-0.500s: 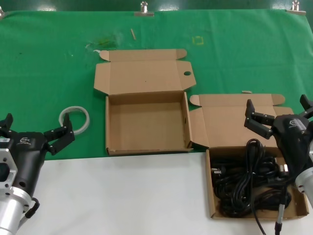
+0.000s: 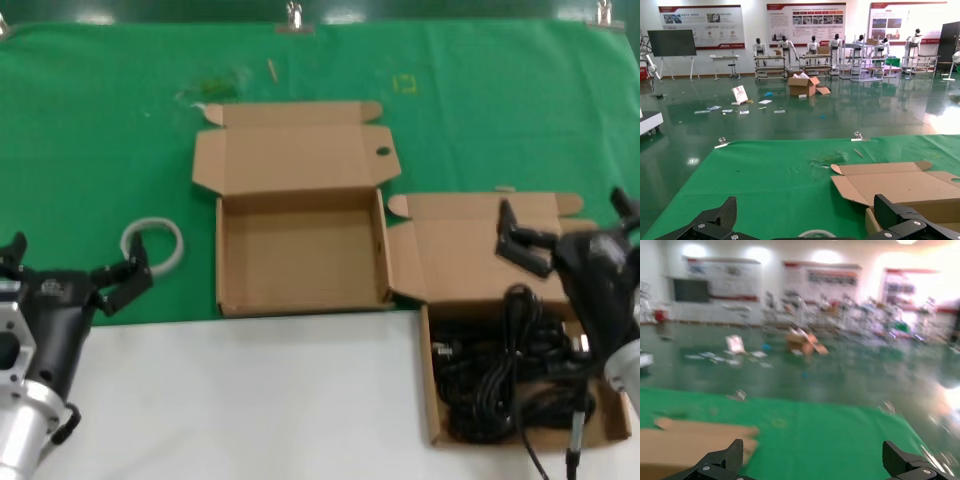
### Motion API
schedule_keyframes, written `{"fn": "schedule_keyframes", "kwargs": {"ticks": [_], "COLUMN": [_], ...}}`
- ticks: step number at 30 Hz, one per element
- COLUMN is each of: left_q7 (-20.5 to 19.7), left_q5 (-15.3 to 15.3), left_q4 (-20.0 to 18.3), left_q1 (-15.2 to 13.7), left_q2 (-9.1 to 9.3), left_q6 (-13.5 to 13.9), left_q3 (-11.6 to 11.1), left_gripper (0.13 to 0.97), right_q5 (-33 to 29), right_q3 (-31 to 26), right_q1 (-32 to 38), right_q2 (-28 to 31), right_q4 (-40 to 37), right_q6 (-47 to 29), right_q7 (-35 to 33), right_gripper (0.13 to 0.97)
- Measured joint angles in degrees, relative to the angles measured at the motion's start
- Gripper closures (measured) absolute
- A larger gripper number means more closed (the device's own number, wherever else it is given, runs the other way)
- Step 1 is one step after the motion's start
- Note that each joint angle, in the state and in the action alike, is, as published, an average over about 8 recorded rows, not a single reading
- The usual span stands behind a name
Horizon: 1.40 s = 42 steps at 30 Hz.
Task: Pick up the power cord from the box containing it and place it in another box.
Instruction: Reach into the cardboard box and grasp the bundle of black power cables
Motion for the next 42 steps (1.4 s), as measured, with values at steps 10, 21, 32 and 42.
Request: {"fn": "schedule_keyframes", "kwargs": {"ticks": [10, 21, 32, 42], "left_q7": [0.0, 0.0, 0.0, 0.0], "left_q5": [0.0, 0.0, 0.0, 0.0], "left_q4": [0.0, 0.0, 0.0, 0.0], "left_q1": [0.0, 0.0, 0.0, 0.0], "left_q2": [0.0, 0.0, 0.0, 0.0], "left_q6": [0.0, 0.0, 0.0, 0.0], "left_q3": [0.0, 0.0, 0.0, 0.0], "left_gripper": [0.132, 0.149, 0.242, 0.351], "right_q5": [-0.8, -5.1, -14.4, -15.2], "right_q3": [0.1, 6.3, -5.4, -10.9], "right_q1": [-9.1, -17.2, -1.2, 7.9], "right_q2": [12.0, 34.0, 33.8, 28.9], "right_q4": [11.8, 9.7, -2.1, -9.3], "right_q6": [-10.6, -29.0, -33.4, -34.5], "right_q7": [-5.7, -19.2, -31.5, -39.7], "right_gripper": [0.129, 0.129, 0.131, 0.175]}}
